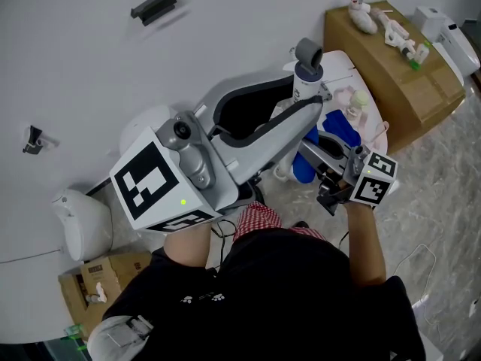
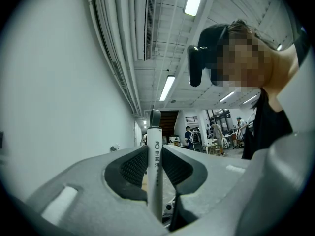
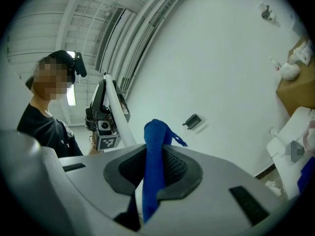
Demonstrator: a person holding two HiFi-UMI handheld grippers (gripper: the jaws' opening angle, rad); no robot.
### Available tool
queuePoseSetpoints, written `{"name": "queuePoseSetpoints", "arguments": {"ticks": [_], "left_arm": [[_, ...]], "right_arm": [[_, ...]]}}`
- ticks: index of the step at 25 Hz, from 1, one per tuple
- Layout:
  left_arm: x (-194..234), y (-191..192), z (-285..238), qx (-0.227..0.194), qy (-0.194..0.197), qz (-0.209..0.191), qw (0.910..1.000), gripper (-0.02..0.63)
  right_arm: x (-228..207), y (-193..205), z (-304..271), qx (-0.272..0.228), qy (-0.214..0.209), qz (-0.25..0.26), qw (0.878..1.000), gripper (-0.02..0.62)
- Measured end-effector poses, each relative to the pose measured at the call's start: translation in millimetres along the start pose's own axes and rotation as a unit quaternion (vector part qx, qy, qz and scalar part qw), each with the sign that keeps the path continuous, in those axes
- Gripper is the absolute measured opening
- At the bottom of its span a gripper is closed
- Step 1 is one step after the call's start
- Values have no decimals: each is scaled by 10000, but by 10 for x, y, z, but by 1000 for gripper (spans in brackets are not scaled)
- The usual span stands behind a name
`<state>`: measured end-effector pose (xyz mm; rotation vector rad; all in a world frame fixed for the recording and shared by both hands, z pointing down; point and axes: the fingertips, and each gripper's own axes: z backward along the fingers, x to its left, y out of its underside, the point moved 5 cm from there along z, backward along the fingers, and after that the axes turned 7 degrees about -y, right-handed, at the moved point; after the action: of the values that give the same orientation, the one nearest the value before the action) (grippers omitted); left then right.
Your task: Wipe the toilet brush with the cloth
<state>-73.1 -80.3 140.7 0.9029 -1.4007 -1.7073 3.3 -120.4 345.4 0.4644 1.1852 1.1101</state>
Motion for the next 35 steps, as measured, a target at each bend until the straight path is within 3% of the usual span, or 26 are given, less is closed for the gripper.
{"name": "queuePoseSetpoints", "arguments": {"ticks": [15,35], "left_arm": [[17,80,14,300,6,-141,9995,92],[19,54,17,193,-20,-158,9997,92]], "right_arm": [[-137,175,10,115,152,-334,9993,63],[-364,386,137,36,358,-809,9961,63]]}}
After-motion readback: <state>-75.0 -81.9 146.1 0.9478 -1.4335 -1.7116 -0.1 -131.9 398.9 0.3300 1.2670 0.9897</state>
